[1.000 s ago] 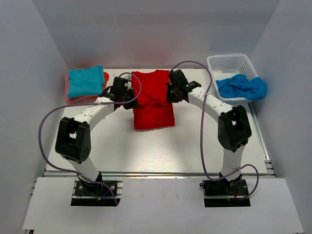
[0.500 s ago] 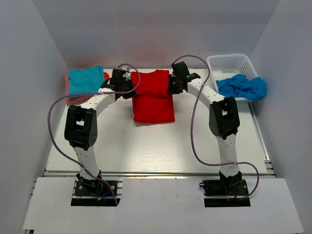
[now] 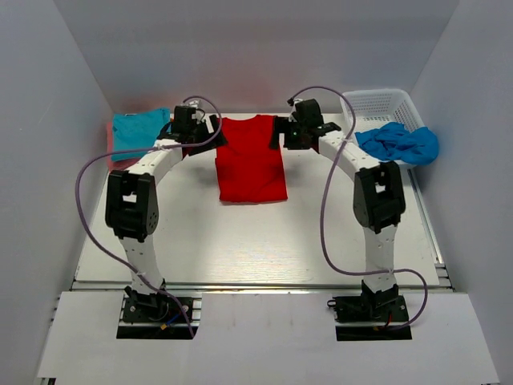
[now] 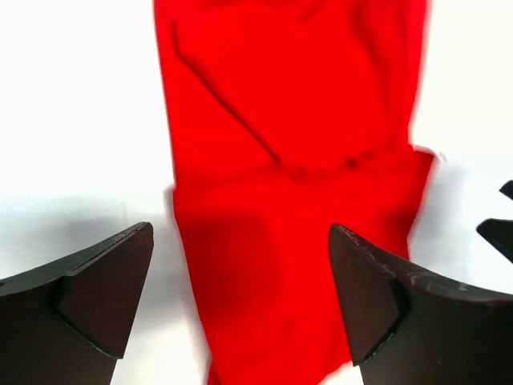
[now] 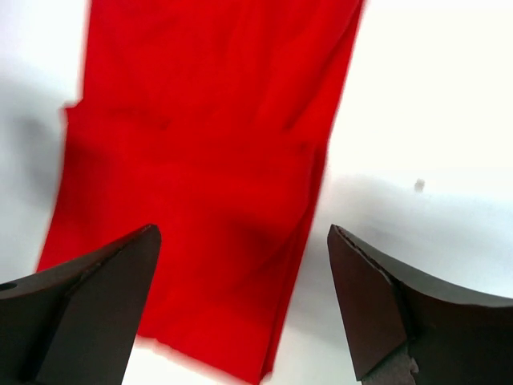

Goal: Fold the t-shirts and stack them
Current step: Fold the folded rectangular tshirt in 1/3 of the way, then grab one side of the 2/3 rectangular tshirt with both arms

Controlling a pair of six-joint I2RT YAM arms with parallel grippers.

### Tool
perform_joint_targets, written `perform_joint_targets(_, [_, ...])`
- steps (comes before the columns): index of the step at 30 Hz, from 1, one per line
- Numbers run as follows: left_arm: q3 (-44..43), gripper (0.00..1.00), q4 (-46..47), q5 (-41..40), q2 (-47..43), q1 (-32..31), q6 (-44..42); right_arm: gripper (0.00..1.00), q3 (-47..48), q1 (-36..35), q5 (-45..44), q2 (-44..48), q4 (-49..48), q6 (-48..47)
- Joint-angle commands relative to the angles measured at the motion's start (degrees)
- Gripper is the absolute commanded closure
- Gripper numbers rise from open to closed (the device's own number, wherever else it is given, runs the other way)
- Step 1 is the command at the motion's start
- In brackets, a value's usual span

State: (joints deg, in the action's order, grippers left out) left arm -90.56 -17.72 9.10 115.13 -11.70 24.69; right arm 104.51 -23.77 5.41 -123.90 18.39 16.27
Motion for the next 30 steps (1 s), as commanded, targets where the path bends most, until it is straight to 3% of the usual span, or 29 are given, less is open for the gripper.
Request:
perform_joint_targets(1, [7.5,0.0,2.9,5.1,-11.0,-0.9,-2.5,0.1,-6.4,-0.5,6.2,9.5,-4.0,-0.2])
perform_joint_targets(6, [21.7,0.0,3.5,10.6,-16.9,-2.1,-2.5,0.1,-25.0,-0.8,9.5,17.7,-7.0,2.5])
perform_joint_targets(10, [30.3,0.0,6.7,11.4,-20.3,-2.6,-2.7,0.1,-33.0,-0.8,9.5,21.0,-10.9,4.6])
perform_joint_targets(19, [35.1,0.0,11.4,12.8,-17.6,-3.7,-3.9,0.11,-34.5,-1.0,11.1,15.3,-11.8,6.5])
perform_joint_targets(25, [37.8,0.26,13.1,11.5,-15.6,-3.7,-4.4,0.21,-37.3,-0.9,11.3,14.4,-12.6,7.2])
perform_joint_targets(26, [39.4,0.36,14.7,12.1,-15.6,-4.2,-4.4,0.23,-38.2,-0.9,11.6,14.3,-13.7,7.9])
perform_joint_targets(30, [41.2,0.49,16.7,11.4,-15.6,-4.7,-4.4,0.29,-39.8,-0.9,13.7,13.8,-15.8,8.6])
